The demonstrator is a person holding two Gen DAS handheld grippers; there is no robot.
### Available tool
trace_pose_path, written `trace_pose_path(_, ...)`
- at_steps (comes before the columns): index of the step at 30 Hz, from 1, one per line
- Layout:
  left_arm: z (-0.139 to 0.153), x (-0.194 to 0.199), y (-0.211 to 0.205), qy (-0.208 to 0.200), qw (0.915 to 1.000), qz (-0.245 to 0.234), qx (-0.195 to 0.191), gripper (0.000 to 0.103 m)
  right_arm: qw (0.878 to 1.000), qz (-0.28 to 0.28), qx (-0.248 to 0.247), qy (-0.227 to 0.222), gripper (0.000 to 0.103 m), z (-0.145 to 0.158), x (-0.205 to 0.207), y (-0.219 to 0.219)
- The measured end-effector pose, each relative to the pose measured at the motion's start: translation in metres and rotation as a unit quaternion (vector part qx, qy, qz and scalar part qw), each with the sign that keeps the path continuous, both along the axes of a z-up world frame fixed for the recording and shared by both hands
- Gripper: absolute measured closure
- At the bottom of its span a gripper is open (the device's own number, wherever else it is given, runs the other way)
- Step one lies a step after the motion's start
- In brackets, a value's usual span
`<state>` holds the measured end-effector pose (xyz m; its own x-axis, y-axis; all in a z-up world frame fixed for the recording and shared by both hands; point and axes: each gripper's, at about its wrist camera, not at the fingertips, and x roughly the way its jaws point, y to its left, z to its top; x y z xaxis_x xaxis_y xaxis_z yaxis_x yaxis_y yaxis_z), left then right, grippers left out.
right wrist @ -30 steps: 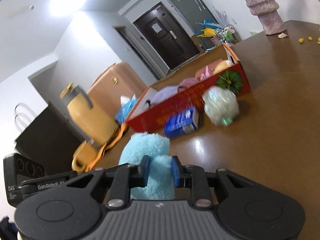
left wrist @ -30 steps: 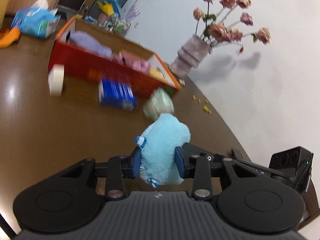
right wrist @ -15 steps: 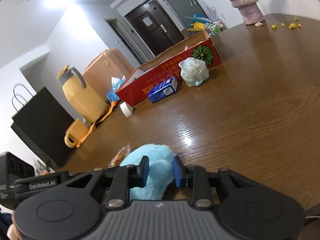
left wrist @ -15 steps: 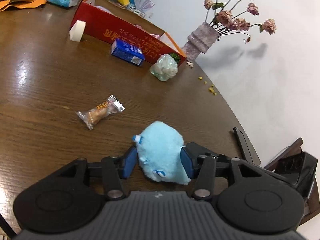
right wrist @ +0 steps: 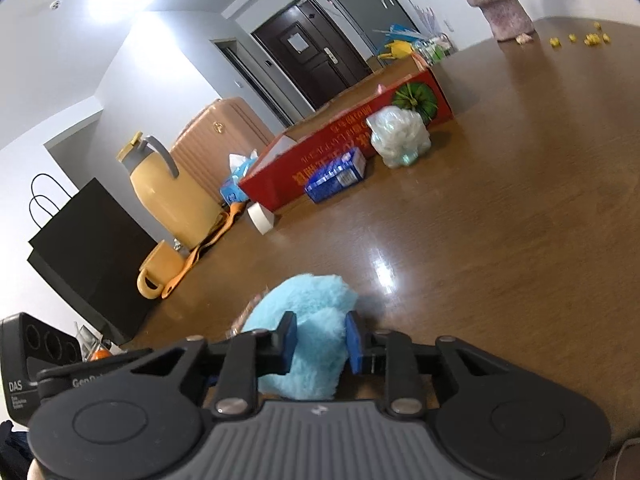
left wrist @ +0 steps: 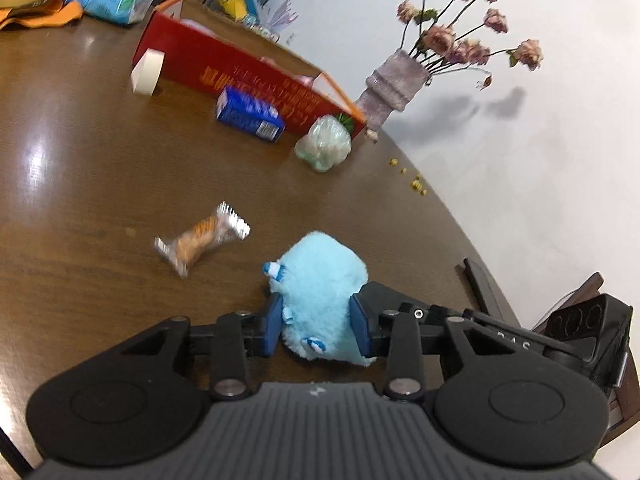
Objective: Organize soft objects
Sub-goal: 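Lower the blue plush into the red box and open both grippers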
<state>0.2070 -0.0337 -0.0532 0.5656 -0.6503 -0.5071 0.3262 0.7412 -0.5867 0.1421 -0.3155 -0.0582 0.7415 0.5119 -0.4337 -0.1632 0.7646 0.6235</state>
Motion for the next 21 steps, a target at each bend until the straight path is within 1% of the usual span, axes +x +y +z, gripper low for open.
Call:
trace_pose_path(3, 0.024, 0.021, 0.006, -0.023, 0.9997, -0.002, -0.012, 0.068, 1.0, -0.004, 0.006, -0.023, 0.079, 0.016, 0.02, 0.001)
trace_pose_path(5, 0.048, 0.05, 0.012, -0.051, 0.9986, -0.004, -0.013, 0.068, 0.998, -0.002, -0.004, -0.056, 0.079, 0.038, 0.044, 0.006)
trace_pose_path(7, 0.072, 0.086, 0.019, -0.073, 0.9972, 0.001, -0.014, 0.067, 0.995, 0.006, -0.021, -0.097, 0.079, 0.068, 0.081, 0.015)
trace_pose_path(9, 0.097, 0.133, 0.027, -0.083, 0.9964, 0.013, -0.015, 0.068, 0.992, 0.012, -0.035, -0.122, 0.079, 0.091, 0.129, 0.025)
trace_pose_path(11, 0.112, 0.186, 0.034, -0.085, 0.996, 0.026, -0.005, 0.067, 0.994, 0.011, -0.019, -0.109, 0.079, 0.106, 0.188, 0.033)
trace_pose_path(12, 0.115, 0.211, 0.036, -0.078, 0.9963, 0.036, -0.001, 0.067, 0.994, 0.012, -0.019, -0.104, 0.079, 0.111, 0.214, 0.038)
trace_pose_path(13, 0.116, 0.236, 0.038, -0.061, 0.9972, 0.043, 0.002, 0.067, 0.995, 0.012, -0.029, -0.097, 0.079, 0.114, 0.242, 0.045)
trace_pose_path(14, 0.113, 0.262, 0.04, -0.042, 0.9979, 0.049, 0.006, 0.067, 0.994, 0.008, -0.051, -0.091, 0.079, 0.116, 0.27, 0.055)
trace_pose_path(15, 0.108, 0.281, 0.042, -0.029, 0.9974, 0.064, 0.013, 0.068, 0.994, 0.006, -0.07, -0.084, 0.079, 0.115, 0.294, 0.065)
trace_pose_path(16, 0.102, 0.299, 0.042, -0.019, 0.9964, 0.079, 0.025, 0.068, 0.993, 0.009, -0.085, -0.076, 0.079, 0.111, 0.316, 0.075)
trace_pose_path(17, 0.097, 0.312, 0.041, -0.018, 0.9956, 0.082, 0.042, 0.068, 0.993, 0.008, -0.1, -0.066, 0.079, 0.104, 0.339, 0.085)
trace_pose_path(19, 0.079, 0.339, 0.039, 0.001, 0.9915, 0.1, 0.083, 0.07, 0.993, 0.008, -0.117, -0.035, 0.08, 0.087, 0.373, 0.097)
trace_pose_path(21, 0.061, 0.357, 0.039, 0.027, 0.9884, 0.094, 0.116, 0.072, 0.993, 0.012, -0.115, 0.022, 0.081, 0.064, 0.403, 0.103)
